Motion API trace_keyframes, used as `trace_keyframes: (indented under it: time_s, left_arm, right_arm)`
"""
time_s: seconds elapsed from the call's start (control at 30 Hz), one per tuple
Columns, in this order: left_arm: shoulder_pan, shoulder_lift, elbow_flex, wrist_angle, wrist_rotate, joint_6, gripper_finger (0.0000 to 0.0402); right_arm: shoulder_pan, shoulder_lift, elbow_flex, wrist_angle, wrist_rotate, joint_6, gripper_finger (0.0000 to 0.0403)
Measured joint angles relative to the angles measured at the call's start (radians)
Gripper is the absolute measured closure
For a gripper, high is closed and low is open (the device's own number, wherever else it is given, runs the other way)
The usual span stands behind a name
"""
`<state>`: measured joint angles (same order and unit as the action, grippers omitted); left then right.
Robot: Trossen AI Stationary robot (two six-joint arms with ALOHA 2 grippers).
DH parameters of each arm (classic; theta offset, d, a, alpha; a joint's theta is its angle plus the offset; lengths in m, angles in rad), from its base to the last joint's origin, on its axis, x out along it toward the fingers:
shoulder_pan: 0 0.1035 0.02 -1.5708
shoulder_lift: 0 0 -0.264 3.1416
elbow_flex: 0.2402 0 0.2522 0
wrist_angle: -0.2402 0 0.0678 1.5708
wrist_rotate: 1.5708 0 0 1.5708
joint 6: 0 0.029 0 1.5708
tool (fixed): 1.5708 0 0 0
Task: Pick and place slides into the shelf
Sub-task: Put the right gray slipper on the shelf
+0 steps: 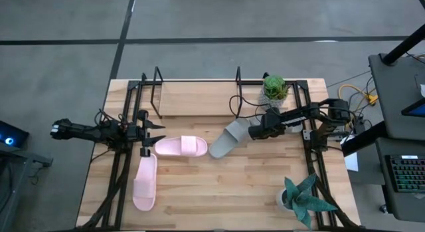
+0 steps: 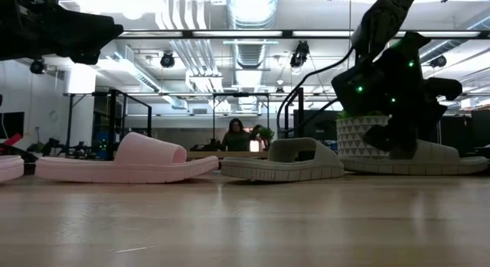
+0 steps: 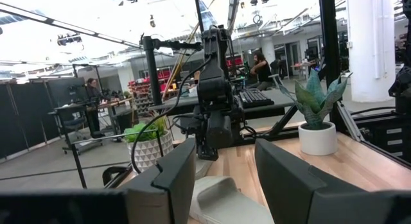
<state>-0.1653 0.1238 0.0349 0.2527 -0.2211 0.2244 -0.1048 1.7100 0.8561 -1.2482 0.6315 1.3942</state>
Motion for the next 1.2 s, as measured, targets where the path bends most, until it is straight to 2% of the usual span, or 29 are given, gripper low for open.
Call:
trace_keyframes:
  time_s: [0.2,0.47,0.77,1.2]
  left_arm:
    - [0.0,0.0,0.0,0.0,0.0,0.0,0.0256]
    - [0.0,0.0,0.0,0.0,0.0,0.0,0.0256]
    - [0.0,0.0,0.0,0.0,0.0,0.0,0.0256]
    - [0.0,0.0,0.0,0.0,0.0,0.0,0.0256]
  right_arm:
    - [-0.001,0.0,-0.001,0.005,-0.011,-0.03,0.0257]
    - [-0.007,0.0,-0.001,-0.001,-0.073,-0.116,0.0382]
    - [-0.006,0.0,0.037,-0.024,-0.104,-0.194,0.039]
    - [0.052,-0.001,0.288,-0.293,-0.101,-0.288,0.0391]
